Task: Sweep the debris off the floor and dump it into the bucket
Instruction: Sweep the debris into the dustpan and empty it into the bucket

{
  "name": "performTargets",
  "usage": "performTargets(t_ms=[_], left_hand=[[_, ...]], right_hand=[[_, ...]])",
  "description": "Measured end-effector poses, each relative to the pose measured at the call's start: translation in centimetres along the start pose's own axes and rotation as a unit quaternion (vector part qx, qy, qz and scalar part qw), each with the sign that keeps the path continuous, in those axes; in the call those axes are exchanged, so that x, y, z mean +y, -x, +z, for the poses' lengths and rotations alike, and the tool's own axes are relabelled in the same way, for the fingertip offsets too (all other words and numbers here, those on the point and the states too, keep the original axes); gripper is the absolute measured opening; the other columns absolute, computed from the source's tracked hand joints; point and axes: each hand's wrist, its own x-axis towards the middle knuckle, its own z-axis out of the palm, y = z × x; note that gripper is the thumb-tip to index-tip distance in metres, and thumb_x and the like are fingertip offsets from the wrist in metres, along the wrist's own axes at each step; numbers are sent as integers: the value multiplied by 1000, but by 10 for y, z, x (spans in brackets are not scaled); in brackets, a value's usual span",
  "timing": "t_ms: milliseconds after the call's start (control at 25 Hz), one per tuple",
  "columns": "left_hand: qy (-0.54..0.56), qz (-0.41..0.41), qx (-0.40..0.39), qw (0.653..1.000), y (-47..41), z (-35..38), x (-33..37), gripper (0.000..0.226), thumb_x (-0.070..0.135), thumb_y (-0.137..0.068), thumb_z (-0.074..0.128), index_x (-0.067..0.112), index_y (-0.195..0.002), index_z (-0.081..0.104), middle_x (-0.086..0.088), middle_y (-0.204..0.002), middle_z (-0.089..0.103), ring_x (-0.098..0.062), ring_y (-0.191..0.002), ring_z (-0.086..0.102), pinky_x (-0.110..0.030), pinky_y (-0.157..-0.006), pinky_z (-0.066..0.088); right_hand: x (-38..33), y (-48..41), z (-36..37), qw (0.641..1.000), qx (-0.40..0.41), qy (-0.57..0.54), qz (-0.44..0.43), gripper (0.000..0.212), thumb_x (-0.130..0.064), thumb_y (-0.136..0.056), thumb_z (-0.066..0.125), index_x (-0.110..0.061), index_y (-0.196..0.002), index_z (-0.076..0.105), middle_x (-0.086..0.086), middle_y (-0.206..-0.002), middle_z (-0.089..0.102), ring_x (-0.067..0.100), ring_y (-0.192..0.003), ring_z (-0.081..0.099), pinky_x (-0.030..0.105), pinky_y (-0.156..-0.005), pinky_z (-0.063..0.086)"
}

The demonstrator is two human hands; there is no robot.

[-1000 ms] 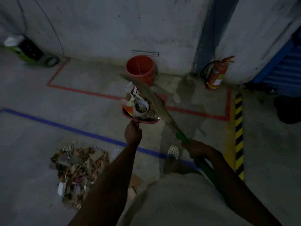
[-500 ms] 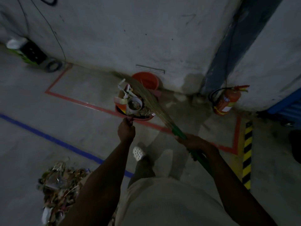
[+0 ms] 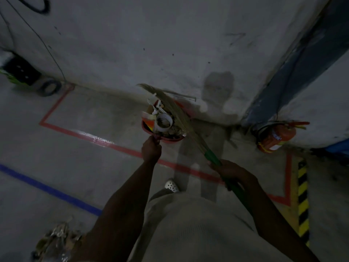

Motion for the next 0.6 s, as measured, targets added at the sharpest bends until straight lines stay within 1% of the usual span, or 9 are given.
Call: performTargets(t_ms=[120, 200, 240, 320, 360, 400, 480, 520, 600], left_hand=[[-28, -10, -29, 999, -72, -11, 6, 28, 10, -95, 52, 9, -121, 61, -16, -119, 66, -35, -110, 60, -33, -81, 44], [-51, -7, -45, 998, -101, -16, 9, 29, 12, -96, 51, 9, -123, 61, -16, -120, 66, -35, -111, 60, -35, -83, 45], [-62, 0, -55, 997, -117, -18, 11, 29, 12, -96, 51, 8, -124, 60, -16, -120, 66, -35, -111, 60, -35, -84, 46], [-86, 12, -84, 993, -160, -16, 16, 29, 13, -97, 53, 7, -125, 60, -15, -120, 66, -34, -110, 61, -37, -85, 46], [-105, 13, -98, 990, -178, -13, 18, 29, 14, -97, 53, 7, -125, 60, -15, -120, 66, -34, -109, 61, -37, -85, 47], [-116, 9, -107, 987, -196, -8, 18, 29, 15, -98, 53, 6, -125, 59, -15, -120, 66, -34, -108, 62, -38, -85, 48], [-132, -5, -114, 985, -239, 6, 19, 30, 19, -99, 52, 5, -125, 58, -17, -120, 65, -36, -108, 62, -41, -87, 49], [-146, -11, -122, 982, -260, 17, 18, 32, 20, -99, 52, 4, -126, 57, -18, -121, 63, -36, -110, 61, -42, -89, 49], [-176, -11, -142, 974, -308, 46, 15, 33, 21, -100, 50, 3, -126, 55, -19, -123, 62, -37, -112, 60, -42, -90, 49]], right_hand=[[-45, -42, 2, 1000, -3, 9, -7, 74, -93, -62, 61, -38, -111, 60, 5, -98, 70, 21, -66, 71, 29, -50, 52], [-61, -59, 3, 998, 0, 60, -25, 73, -92, -69, 57, -37, -117, 58, -2, -109, 68, 15, -81, 69, 24, -60, 49], [-70, -68, 5, 996, -11, 86, -29, 62, -83, -78, 58, -37, -120, 56, -2, -114, 66, 11, -86, 65, 23, -64, 47], [-87, -98, 5, 990, -21, 136, -20, 44, -52, -92, 65, -29, -128, 54, 3, -127, 61, 13, -96, 61, 23, -75, 49], [-93, -112, 6, 988, -30, 153, -13, 41, -42, -94, 66, -26, -129, 54, 4, -127, 61, 16, -98, 61, 23, -79, 51], [-100, -122, 7, 990, -38, 139, 1, 37, -43, -94, 67, -26, -126, 54, 3, -117, 64, 15, -92, 64, 20, -73, 54], [-120, -148, 4, 996, -43, 84, 12, 36, -54, -92, 66, -29, -115, 54, -1, -93, 67, 13, -74, 66, 16, -53, 53], [-127, -166, 4, 996, -43, 72, 14, 37, -55, -92, 65, -28, -114, 54, 0, -91, 67, 15, -73, 68, 19, -54, 54], [-142, -210, 4, 996, -41, 77, 25, 38, -52, -92, 65, -25, -116, 54, 3, -99, 68, 22, -83, 70, 32, -68, 59]])
